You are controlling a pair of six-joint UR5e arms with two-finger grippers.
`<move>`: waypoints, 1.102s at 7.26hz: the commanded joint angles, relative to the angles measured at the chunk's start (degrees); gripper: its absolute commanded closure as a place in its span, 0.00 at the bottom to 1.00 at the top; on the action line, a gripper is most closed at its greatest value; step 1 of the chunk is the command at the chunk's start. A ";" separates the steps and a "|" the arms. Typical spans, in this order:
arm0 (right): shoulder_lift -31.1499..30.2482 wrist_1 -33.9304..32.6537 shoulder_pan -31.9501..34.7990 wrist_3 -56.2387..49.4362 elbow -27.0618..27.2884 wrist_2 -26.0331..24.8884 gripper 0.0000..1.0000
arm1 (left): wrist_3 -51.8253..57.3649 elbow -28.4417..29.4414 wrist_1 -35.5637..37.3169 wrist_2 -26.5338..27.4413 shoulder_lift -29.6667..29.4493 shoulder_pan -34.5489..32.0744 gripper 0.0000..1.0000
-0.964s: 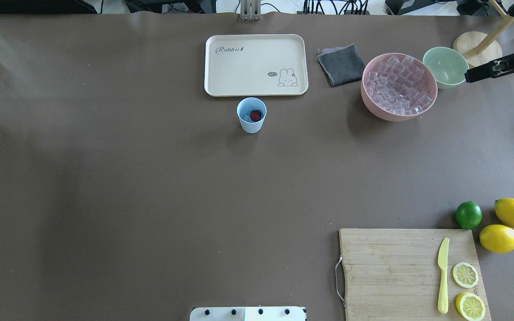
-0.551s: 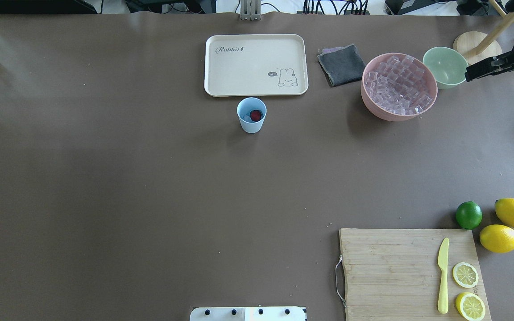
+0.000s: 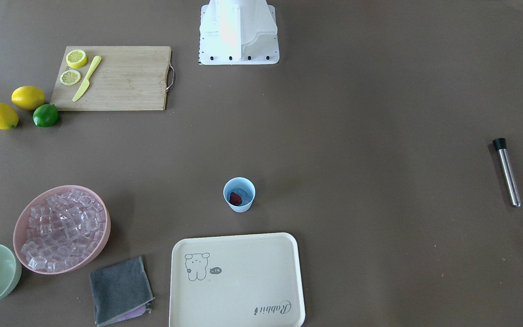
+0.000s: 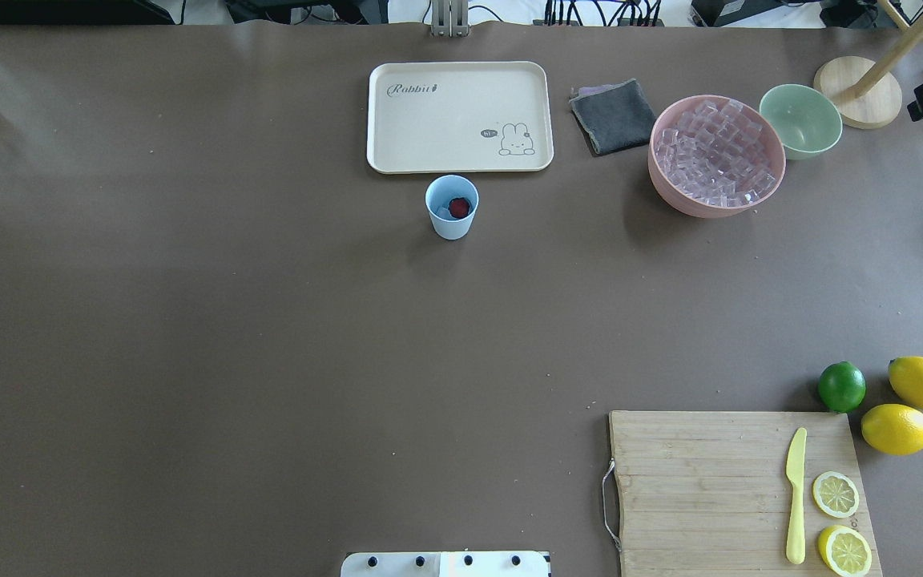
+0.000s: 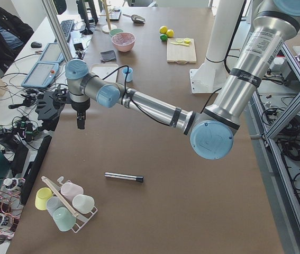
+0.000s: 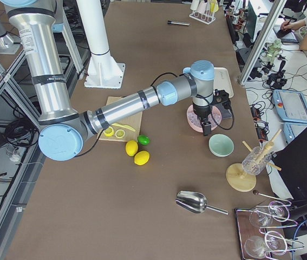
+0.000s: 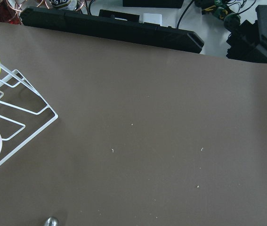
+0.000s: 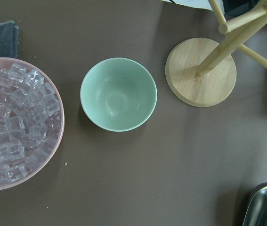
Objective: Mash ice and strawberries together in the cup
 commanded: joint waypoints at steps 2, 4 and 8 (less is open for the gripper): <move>-4.70 0.44 2.97 -1.91 -0.44 4.16 0.00 | -0.39 -1.03 0.06 -0.03 -0.97 1.48 0.01; -5.25 0.44 2.97 -1.56 0.09 3.98 0.00 | 1.79 -0.77 1.73 2.23 0.33 2.37 0.01; -5.86 0.53 2.97 -1.74 0.71 3.89 0.00 | 9.37 -3.49 1.73 3.49 5.27 1.76 0.01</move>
